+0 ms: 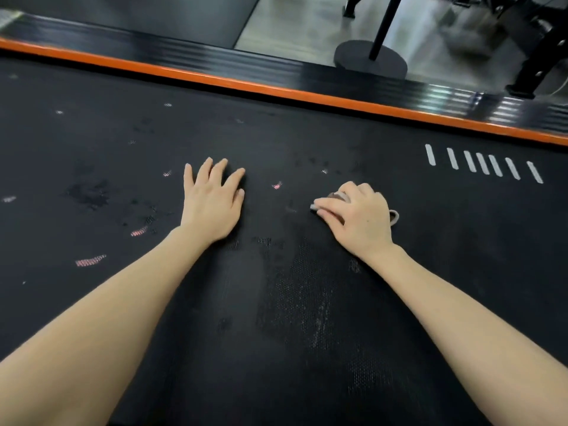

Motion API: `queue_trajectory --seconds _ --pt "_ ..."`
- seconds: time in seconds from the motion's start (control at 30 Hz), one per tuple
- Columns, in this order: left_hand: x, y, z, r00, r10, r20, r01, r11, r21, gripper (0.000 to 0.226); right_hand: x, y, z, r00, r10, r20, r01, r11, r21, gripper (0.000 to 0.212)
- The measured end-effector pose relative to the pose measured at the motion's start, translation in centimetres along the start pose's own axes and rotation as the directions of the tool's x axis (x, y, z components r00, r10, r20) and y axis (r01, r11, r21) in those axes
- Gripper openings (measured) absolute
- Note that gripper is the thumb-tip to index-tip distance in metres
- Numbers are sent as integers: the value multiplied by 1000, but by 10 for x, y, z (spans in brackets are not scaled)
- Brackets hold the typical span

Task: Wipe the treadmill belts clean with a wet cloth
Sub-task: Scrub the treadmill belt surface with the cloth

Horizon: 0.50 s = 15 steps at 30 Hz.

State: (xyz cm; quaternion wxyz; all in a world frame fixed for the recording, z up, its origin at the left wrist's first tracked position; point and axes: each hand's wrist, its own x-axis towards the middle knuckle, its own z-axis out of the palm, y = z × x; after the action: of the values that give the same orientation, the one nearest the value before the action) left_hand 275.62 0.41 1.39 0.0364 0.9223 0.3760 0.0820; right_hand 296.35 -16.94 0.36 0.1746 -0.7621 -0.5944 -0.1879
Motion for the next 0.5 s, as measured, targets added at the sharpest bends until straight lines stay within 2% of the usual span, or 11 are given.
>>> queue_trajectory --seconds 0.1,0.17,0.23,0.3,0.37,0.43,0.5 --pt "7 -2 12 1000 -12 6 12 1000 -25 49 43 26 19 974 221 -50 -225 969 -106 19" --pt "6 -4 15 1000 -6 -10 6 1000 -27 49 74 36 27 912 410 13 -402 900 -165 24" --pt "7 -4 14 1000 2 -30 -2 1000 -20 57 90 28 29 872 489 38 -475 861 -184 26" --pt "7 -4 14 1000 14 -14 -14 1000 -23 62 84 -1 26 931 366 14 -358 917 -174 24" --pt "7 -5 13 1000 10 -14 -11 999 -38 62 59 -42 18 993 108 40 -106 993 -55 20" --pt "6 -6 12 1000 16 -16 -16 998 -55 61 32 -68 7 989 -112 92 102 989 107 18" --pt "6 -7 12 1000 17 -14 -18 998 -62 60 30 -64 2 974 -180 136 157 974 164 28"
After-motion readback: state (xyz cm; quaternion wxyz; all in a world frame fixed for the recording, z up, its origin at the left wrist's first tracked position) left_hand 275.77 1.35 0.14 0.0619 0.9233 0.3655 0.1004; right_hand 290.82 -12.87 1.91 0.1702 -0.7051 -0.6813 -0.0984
